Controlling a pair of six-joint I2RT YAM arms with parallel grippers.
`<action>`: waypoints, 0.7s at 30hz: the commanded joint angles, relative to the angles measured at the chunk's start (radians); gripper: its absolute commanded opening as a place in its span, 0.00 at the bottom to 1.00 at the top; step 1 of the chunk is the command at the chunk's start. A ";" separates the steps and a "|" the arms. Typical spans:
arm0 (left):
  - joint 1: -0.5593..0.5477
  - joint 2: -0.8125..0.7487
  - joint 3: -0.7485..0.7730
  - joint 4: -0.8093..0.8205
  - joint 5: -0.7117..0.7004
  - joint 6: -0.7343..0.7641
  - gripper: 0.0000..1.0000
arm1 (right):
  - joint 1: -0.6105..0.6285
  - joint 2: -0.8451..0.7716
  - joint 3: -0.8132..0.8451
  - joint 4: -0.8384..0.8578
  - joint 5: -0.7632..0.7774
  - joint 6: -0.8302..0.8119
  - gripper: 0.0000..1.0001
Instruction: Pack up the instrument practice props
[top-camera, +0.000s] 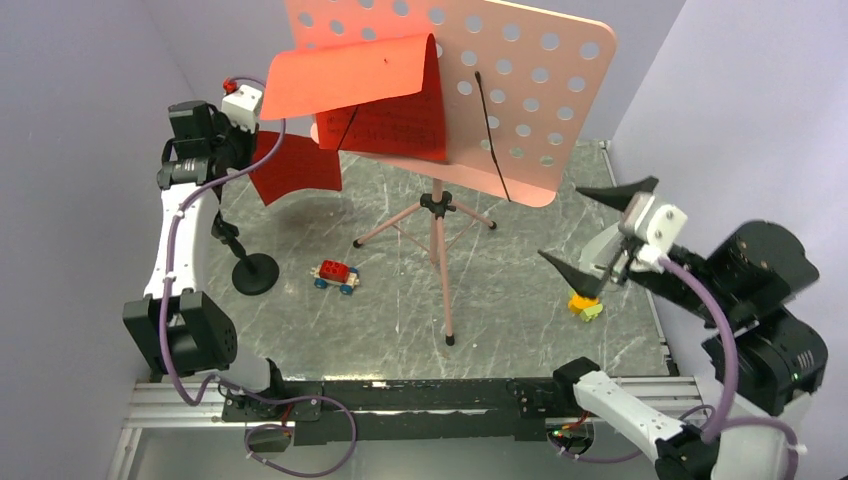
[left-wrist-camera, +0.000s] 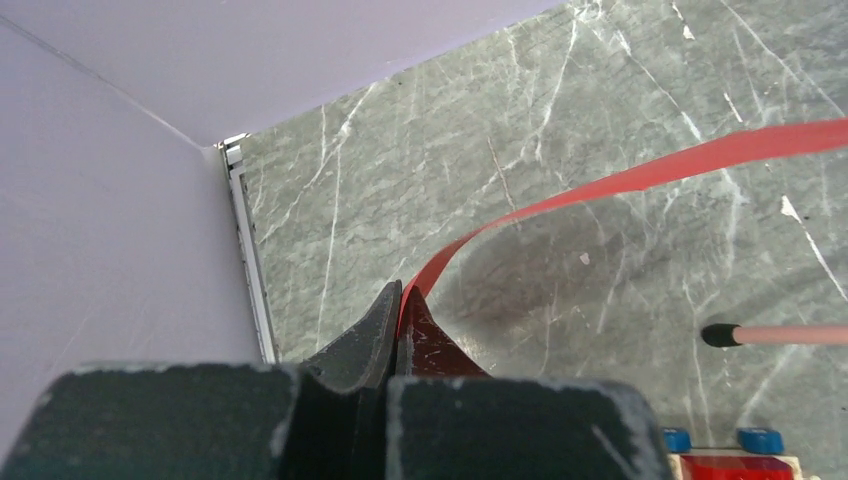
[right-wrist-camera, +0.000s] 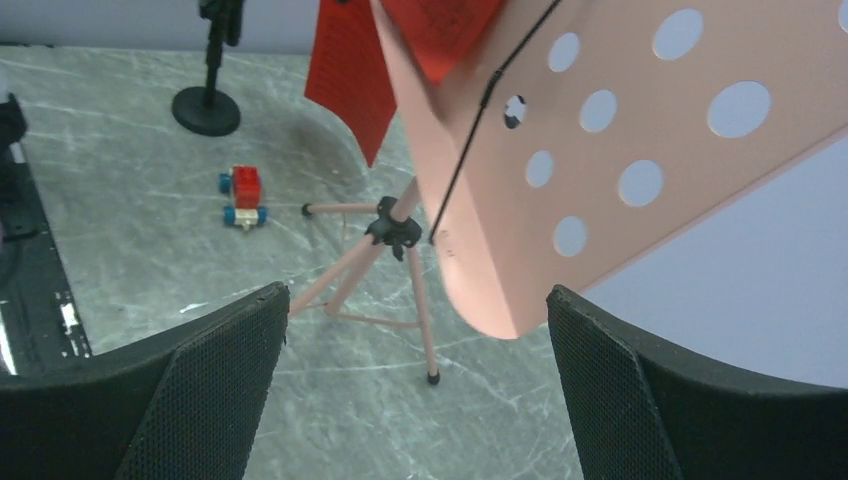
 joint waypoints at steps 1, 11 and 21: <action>0.000 -0.112 0.040 -0.032 0.024 -0.028 0.01 | -0.002 -0.095 -0.067 -0.074 0.006 -0.006 0.99; 0.000 -0.187 0.014 -0.079 0.015 -0.006 0.01 | -0.006 -0.265 -0.397 0.046 0.116 0.050 0.98; -0.008 -0.062 0.026 -0.044 -0.031 0.028 0.01 | -0.007 -0.250 -0.486 0.166 0.112 0.070 0.98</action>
